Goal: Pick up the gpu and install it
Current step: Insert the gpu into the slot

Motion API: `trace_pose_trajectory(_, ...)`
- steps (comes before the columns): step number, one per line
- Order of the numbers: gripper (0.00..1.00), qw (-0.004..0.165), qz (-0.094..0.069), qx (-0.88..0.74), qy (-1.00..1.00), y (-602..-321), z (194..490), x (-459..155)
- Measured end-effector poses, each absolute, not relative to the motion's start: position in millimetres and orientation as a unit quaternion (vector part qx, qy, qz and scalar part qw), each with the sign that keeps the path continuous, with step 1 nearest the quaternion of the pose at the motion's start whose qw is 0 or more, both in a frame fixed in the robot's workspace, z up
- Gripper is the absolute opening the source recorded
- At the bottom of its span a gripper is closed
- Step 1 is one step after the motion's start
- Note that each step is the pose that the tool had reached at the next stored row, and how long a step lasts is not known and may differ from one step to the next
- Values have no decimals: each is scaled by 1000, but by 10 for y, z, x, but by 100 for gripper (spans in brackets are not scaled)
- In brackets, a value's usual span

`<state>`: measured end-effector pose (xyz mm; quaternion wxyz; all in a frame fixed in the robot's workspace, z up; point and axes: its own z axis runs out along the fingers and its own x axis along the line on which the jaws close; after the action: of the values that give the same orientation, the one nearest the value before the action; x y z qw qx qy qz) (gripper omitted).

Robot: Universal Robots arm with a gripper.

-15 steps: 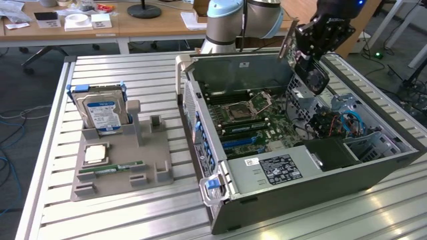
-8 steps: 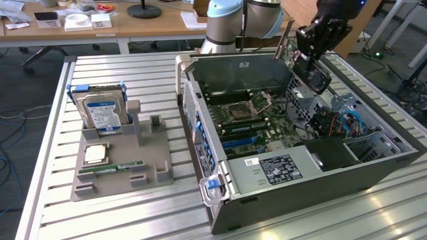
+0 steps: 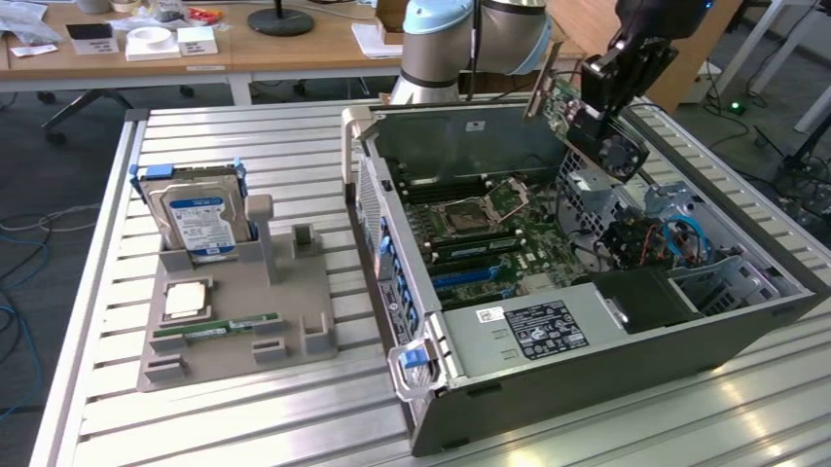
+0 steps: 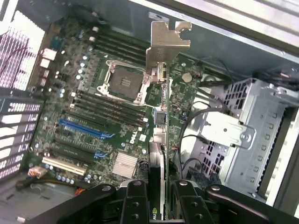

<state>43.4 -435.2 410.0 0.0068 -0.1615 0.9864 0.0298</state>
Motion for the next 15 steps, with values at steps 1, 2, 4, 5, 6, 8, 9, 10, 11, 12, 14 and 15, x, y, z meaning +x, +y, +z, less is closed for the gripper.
trace_pose_trajectory(1,26,6,30,-170,985,-4352,4099,434)
trace_pose_trajectory(2,26,6,30,-179,983,-4352,4098,434)
trace_pose_trajectory(4,26,6,30,-197,980,-4352,4096,434)
trace_pose_trajectory(5,26,5,30,-206,978,-4352,4095,434)
trace_pose_trajectory(6,26,5,30,-215,976,-4352,4094,434)
trace_pose_trajectory(8,26,5,30,-233,972,-4352,4092,434)
trace_pose_trajectory(9,26,4,30,-242,970,-4352,4091,434)
trace_pose_trajectory(10,26,4,30,-251,968,-4352,4090,434)
trace_pose_trajectory(11,26,4,30,-259,965,-4352,4089,434)
trace_pose_trajectory(12,26,3,30,-268,963,-4352,4088,434)
trace_pose_trajectory(14,26,3,30,-285,958,-4352,4086,434)
trace_pose_trajectory(15,26,3,31,-295,955,-4352,4085,434)
